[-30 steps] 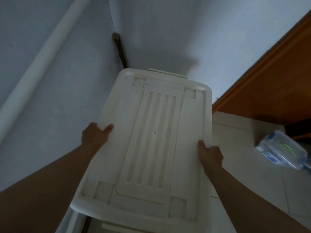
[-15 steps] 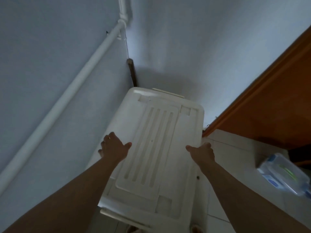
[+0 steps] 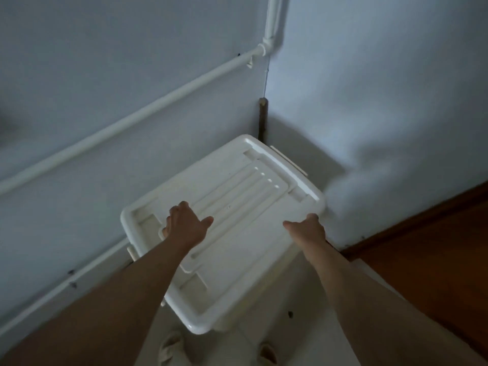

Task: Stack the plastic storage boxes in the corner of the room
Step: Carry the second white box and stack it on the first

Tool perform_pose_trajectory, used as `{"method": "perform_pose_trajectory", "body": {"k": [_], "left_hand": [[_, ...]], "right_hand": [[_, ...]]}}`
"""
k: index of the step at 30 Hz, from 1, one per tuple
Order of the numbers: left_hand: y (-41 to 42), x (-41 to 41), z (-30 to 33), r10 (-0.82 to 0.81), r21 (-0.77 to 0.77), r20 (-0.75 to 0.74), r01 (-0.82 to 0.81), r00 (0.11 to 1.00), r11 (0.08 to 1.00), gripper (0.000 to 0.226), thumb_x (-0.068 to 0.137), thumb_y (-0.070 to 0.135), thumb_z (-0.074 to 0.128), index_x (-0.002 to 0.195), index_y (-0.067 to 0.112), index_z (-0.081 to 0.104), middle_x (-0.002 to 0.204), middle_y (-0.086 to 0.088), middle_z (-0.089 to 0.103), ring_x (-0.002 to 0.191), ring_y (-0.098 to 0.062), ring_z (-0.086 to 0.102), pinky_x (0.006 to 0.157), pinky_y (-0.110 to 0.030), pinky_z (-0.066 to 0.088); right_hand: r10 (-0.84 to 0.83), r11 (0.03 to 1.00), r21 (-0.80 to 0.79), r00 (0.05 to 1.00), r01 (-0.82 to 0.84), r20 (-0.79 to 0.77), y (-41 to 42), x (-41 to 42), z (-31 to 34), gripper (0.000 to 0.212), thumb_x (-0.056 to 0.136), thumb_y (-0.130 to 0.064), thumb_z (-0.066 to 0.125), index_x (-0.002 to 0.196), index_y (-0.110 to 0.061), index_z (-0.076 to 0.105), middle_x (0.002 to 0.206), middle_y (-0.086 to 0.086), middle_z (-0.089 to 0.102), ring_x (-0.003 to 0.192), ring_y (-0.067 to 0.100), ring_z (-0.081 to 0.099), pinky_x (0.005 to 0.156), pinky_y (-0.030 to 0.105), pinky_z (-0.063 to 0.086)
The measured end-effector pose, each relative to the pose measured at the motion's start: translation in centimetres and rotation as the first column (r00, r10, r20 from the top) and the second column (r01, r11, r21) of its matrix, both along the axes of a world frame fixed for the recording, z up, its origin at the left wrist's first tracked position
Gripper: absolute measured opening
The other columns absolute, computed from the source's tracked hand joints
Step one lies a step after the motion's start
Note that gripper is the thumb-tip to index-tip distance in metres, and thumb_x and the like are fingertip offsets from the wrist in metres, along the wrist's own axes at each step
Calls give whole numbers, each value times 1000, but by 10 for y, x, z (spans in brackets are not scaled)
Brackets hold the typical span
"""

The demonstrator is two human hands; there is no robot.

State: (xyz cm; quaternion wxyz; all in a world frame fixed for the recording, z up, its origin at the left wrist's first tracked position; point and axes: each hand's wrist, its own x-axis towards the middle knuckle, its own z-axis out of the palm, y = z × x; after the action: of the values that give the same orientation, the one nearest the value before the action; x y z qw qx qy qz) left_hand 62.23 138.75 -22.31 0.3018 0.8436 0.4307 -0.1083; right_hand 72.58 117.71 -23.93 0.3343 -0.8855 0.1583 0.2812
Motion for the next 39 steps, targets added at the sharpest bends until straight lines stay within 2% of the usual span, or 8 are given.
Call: {"method": "perform_pose_trajectory", "body": {"k": [9, 14, 20, 27, 31, 34, 37, 39], "left_hand": [[-21, -71, 10, 208, 33, -50, -207, 977, 978, 77, 84, 42, 63, 142, 4, 30, 143, -21, 40, 132, -37, 41, 106, -46, 36], [-38, -98, 0, 237, -7, -30, -237, 971, 971, 75, 83, 42, 64, 140, 3, 32, 139, -21, 45, 129, -38, 44, 102, -45, 38], [-60, -131, -16, 346, -69, -54, -349, 937, 935, 80, 80, 43, 67, 140, 3, 32, 140, -20, 44, 127, -39, 45, 102, -49, 41], [-86, -128, -16, 518, 1, -80, -519, 852, 855, 71, 81, 41, 66, 133, 2, 38, 133, -17, 52, 122, -37, 51, 98, -46, 44], [-124, -125, -28, 618, 79, -166, -614, 768, 785, 68, 82, 39, 64, 133, 0, 41, 139, -18, 43, 127, -35, 44, 103, -47, 40], [-149, -116, -33, 674, 102, -189, -669, 714, 736, 69, 84, 37, 64, 135, -1, 38, 143, -18, 39, 129, -37, 43, 103, -48, 40], [-159, -108, -36, 682, 126, -182, -671, 709, 731, 68, 84, 36, 64, 134, 0, 37, 138, -19, 43, 127, -38, 44, 102, -47, 40], [-163, -105, -38, 700, 136, -179, -687, 692, 714, 67, 83, 36, 65, 134, 1, 37, 138, -19, 44, 127, -38, 45, 101, -47, 41]], "right_hand": [[172, 984, -55, 985, -172, -2, -23, -13, 21, 69, 86, -29, 60, 139, -1, 28, 139, 19, 42, 122, 33, 48, 87, 35, 44], [186, 977, -114, 981, -179, 52, -39, -29, 27, 69, 80, -31, 64, 134, 0, 33, 133, 19, 47, 119, 35, 50, 95, 39, 48], [252, 963, -119, 966, -243, 60, -51, -31, 18, 67, 80, -29, 64, 133, -1, 35, 131, 18, 49, 117, 34, 51, 90, 36, 48], [415, 903, -146, 908, -403, 57, -50, 28, 6, 69, 85, -29, 62, 137, 2, 28, 132, 21, 48, 116, 34, 53, 88, 38, 47], [505, 860, -111, 862, -498, 41, -58, 68, -4, 70, 82, -26, 65, 136, 3, 31, 130, 19, 51, 115, 34, 55, 91, 40, 50], [560, 825, -105, 828, -555, 21, -72, 95, -12, 59, 80, -24, 65, 125, 6, 41, 114, 16, 59, 95, 28, 60, 77, 35, 50], [582, 810, -104, 813, -578, 19, -82, 112, -19, 31, 81, -20, 64, 96, 3, 49, 71, 5, 51, 60, 16, 48, 57, 27, 41], [607, 791, -104, 794, -603, 14, -83, 115, -23, 34, 77, -22, 64, 97, 3, 54, 70, 6, 50, 57, 16, 47, 49, 24, 37]]}}
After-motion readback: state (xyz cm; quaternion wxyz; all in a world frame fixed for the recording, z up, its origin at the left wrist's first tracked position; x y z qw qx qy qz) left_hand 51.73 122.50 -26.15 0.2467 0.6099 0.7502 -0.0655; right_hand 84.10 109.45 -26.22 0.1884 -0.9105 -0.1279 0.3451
